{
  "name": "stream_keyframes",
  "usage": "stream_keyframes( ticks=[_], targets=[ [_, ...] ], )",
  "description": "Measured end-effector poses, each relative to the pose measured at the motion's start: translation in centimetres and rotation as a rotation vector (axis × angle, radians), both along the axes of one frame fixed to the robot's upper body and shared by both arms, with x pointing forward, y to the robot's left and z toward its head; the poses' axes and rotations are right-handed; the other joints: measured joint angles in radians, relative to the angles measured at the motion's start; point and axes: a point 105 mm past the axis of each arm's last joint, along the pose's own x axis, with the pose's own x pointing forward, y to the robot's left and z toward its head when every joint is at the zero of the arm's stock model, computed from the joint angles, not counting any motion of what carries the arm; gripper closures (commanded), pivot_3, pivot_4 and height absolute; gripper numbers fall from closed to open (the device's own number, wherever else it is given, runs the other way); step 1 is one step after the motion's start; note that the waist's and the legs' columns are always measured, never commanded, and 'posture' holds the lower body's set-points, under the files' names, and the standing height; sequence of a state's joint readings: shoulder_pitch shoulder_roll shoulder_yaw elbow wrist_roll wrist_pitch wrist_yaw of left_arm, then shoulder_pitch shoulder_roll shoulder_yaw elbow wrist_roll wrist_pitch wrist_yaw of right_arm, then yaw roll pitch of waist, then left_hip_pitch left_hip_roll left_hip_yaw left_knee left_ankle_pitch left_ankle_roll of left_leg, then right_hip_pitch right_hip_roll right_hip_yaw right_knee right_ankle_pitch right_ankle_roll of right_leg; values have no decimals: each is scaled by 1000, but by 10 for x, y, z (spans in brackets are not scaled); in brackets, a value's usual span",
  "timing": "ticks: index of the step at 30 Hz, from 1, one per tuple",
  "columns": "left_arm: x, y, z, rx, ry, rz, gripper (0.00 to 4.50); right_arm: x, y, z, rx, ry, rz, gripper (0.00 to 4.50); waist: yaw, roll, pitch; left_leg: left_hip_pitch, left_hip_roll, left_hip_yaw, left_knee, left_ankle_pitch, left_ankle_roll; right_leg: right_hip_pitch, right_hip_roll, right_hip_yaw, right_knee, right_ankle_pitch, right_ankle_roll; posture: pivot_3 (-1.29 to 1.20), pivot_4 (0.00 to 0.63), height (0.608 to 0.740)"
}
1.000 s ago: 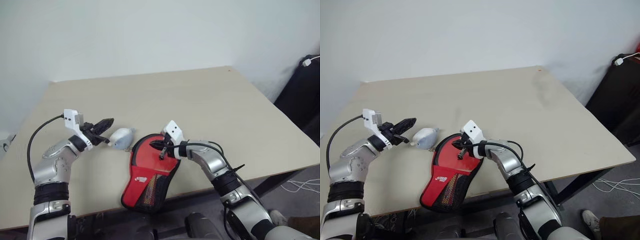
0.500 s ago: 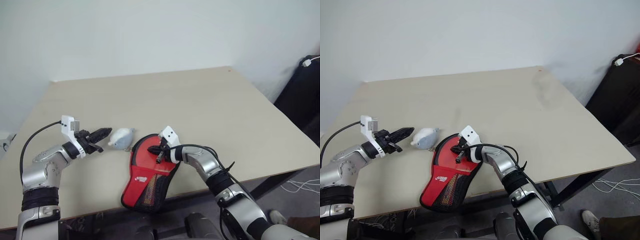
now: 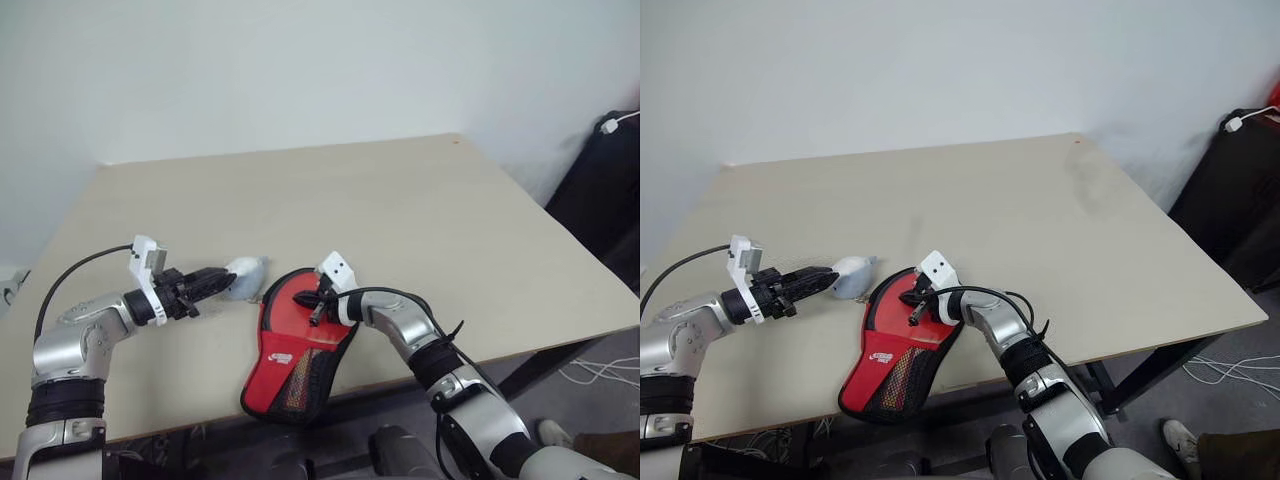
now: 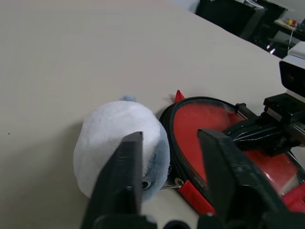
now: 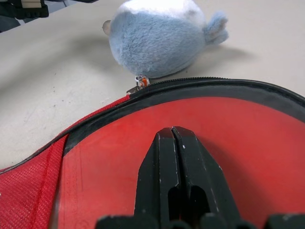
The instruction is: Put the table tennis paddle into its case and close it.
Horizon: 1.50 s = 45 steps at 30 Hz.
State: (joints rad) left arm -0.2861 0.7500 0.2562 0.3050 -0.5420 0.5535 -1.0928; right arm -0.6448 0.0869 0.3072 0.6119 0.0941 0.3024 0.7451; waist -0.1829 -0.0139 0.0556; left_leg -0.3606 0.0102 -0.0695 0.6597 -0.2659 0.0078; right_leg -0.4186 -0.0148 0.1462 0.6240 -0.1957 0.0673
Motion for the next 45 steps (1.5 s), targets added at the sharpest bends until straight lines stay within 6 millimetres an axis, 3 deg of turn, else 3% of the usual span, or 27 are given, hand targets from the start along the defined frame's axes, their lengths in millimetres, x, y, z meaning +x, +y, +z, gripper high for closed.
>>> stream_keyframes(
  ticks=[7,13,21,36,40,45],
  targets=[
    [8,5,8,57,-70,12,12,0,1,0,2,2,-2,4500,0,0,0,0,0,0,0,0,0,0,0,0,0,0,0,0,0,740],
    [10,8,2,151,-102,7,12,1,1,0,-2,0,-1,4500,1,0,0,0,0,0,0,0,0,0,0,0,0,0,0,0,0,740],
    [14,11,-34,319,-68,3,12,1,1,0,-9,-4,1,4500,2,0,0,0,0,0,0,0,0,0,0,0,0,0,0,0,0,740],
    [36,-2,-54,407,-73,-30,12,1,1,0,-10,-1,1,4500,2,-1,-1,0,0,0,1,0,0,0,0,0,1,0,0,0,0,740],
    [35,1,-65,434,-44,-32,717,1,1,0,-11,0,-1,4500,3,-1,-1,0,0,0,1,0,0,1,0,0,1,0,0,0,0,740],
    [38,-1,-67,442,-54,-33,2081,1,1,0,-11,1,-2,4500,3,-1,-1,0,0,0,1,0,0,1,0,-1,1,0,0,0,0,740]
  ],
)
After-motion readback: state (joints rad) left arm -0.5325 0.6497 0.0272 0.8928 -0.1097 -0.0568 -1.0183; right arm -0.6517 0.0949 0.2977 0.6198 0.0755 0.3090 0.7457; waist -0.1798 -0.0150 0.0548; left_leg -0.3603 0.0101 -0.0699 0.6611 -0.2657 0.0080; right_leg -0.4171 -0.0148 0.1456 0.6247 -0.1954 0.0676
